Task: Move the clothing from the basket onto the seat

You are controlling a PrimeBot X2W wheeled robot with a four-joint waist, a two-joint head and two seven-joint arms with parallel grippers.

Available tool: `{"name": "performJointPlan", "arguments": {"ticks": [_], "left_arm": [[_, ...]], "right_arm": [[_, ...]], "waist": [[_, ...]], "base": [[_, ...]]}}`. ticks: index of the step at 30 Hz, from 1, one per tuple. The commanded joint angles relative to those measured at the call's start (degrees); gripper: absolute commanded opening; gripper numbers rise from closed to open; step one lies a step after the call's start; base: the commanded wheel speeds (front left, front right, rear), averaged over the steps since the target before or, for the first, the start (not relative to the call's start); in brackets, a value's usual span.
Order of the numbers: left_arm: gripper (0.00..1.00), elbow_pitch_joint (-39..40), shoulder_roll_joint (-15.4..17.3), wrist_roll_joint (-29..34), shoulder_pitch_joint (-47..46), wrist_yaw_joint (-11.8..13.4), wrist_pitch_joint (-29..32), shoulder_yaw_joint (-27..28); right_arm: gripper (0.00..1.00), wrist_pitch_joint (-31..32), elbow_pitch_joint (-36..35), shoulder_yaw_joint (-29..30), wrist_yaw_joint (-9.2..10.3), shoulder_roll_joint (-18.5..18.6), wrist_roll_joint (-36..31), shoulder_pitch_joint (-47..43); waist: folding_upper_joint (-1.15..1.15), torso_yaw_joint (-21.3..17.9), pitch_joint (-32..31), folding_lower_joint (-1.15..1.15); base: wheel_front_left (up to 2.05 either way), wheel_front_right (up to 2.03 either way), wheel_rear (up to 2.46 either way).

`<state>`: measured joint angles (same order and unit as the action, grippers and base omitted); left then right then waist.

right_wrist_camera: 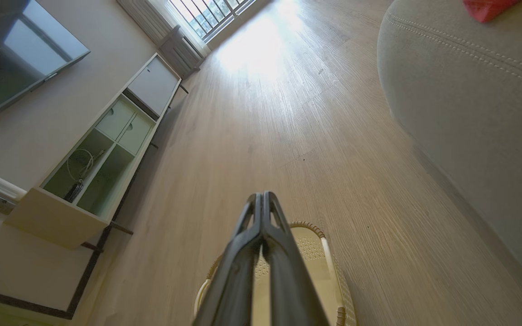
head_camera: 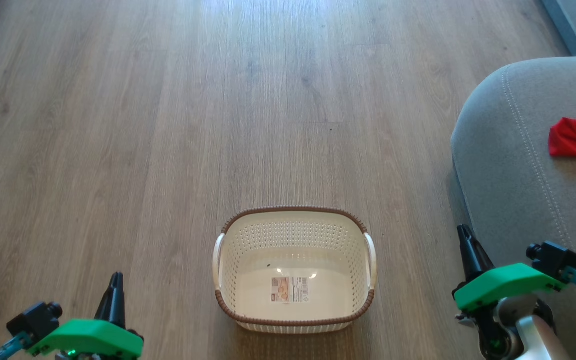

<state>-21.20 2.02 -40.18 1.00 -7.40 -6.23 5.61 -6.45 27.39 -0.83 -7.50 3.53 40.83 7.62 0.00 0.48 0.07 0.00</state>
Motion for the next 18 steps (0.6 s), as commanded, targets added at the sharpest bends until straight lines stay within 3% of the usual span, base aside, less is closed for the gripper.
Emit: {"name": "performJointPlan", "arguments": {"ticks": [1, 18], "left_arm": [[0.0, 2.3, 0.5, -2.0, -3.3, 0.0, 0.4, 0.6], [0.0, 3.4, 0.6, -12.7, -4.2, 0.0, 3.1, 0.7]], "right_arm": [[0.0, 0.5, -2.5, 0.1, 0.0, -0.2, 2.0, 1.5], [0.0, 3.2, -4.8, 1.6, 0.0, -0.3, 12.6, 0.9]], "waist": [[0.0, 0.0, 0.0, 0.0], [0.0, -0.1, 0.0, 0.0]], "base": [[0.0, 0.0, 0.0], [0.0, 0.0, 0.0]]}}
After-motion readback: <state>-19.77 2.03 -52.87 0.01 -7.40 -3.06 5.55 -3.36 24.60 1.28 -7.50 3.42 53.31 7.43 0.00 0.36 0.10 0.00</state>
